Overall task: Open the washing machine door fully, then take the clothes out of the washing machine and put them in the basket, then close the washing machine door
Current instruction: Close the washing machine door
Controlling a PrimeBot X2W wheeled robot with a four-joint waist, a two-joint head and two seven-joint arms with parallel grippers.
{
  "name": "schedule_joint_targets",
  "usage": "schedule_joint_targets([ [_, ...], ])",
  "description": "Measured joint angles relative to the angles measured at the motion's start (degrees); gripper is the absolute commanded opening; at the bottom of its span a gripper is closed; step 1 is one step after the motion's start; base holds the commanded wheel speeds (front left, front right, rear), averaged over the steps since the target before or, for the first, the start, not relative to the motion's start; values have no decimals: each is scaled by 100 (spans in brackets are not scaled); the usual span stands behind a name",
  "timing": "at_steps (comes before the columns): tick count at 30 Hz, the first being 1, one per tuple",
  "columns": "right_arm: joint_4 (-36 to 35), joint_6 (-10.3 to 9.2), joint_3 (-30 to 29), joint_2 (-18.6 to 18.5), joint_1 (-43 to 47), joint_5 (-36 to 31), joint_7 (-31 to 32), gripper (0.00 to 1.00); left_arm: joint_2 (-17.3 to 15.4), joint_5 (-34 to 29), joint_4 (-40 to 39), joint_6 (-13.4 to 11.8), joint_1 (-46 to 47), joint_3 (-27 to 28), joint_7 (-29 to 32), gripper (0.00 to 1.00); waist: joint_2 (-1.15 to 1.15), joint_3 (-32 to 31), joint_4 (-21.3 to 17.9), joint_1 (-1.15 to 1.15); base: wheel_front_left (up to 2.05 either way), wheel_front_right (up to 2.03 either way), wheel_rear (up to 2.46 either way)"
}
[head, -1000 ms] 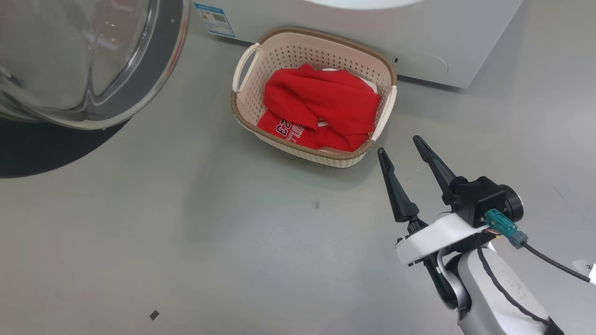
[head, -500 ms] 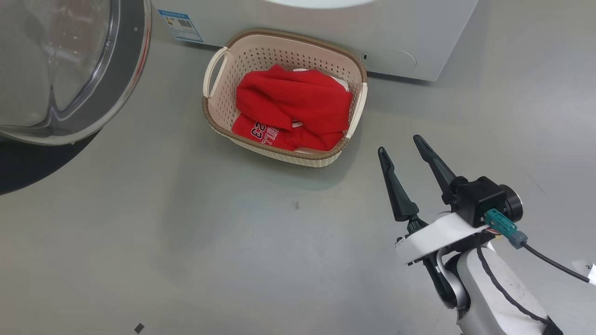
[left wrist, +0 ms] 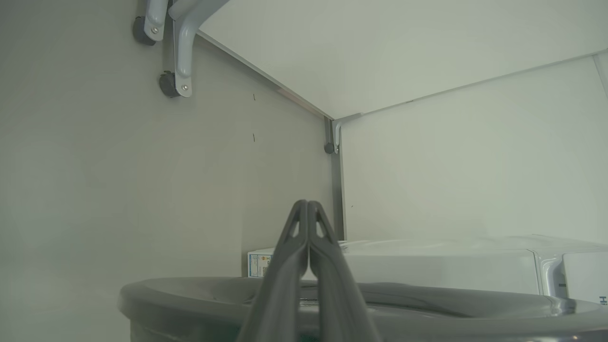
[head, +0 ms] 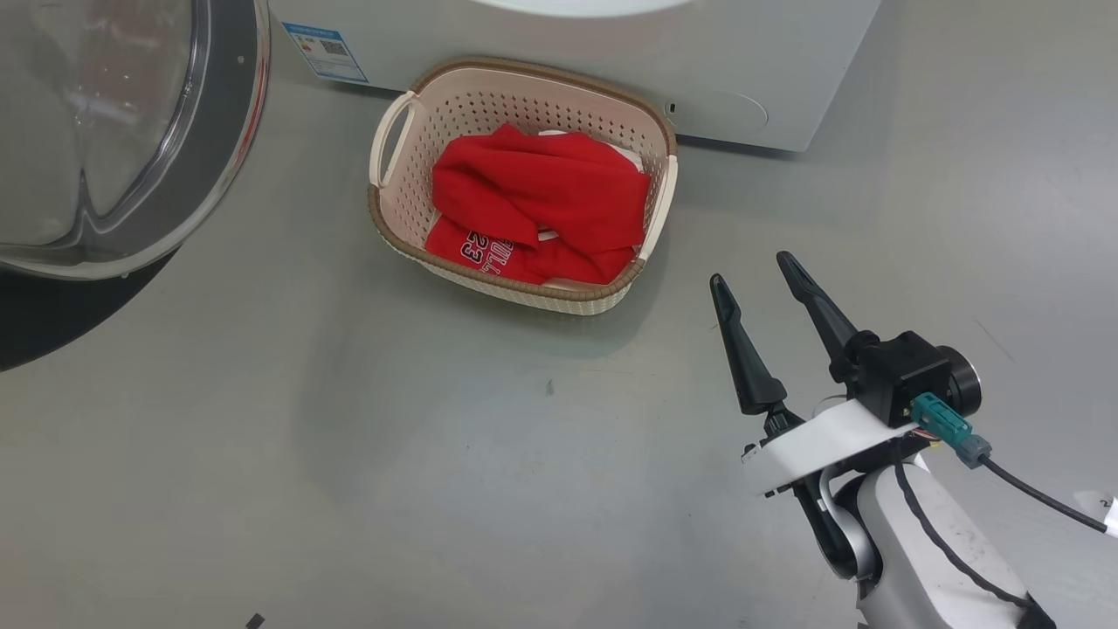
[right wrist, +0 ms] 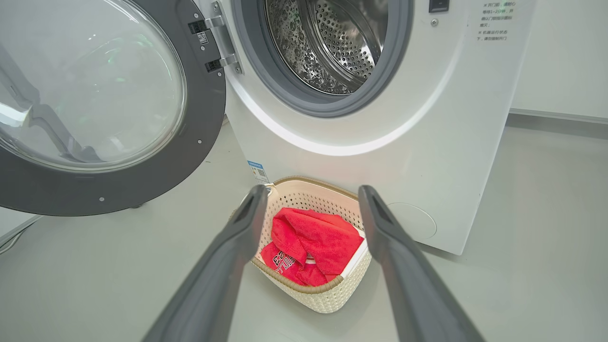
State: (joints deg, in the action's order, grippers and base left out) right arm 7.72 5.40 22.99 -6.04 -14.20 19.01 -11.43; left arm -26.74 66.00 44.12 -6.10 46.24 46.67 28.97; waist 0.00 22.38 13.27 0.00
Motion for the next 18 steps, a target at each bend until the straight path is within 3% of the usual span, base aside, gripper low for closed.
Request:
schedule_joint_targets([
  [18,100,-2,-31,9,-76,1,-60,100,-76,5,232,36,72,-399,833,0,0,-62,-7,0,0,0,0],
])
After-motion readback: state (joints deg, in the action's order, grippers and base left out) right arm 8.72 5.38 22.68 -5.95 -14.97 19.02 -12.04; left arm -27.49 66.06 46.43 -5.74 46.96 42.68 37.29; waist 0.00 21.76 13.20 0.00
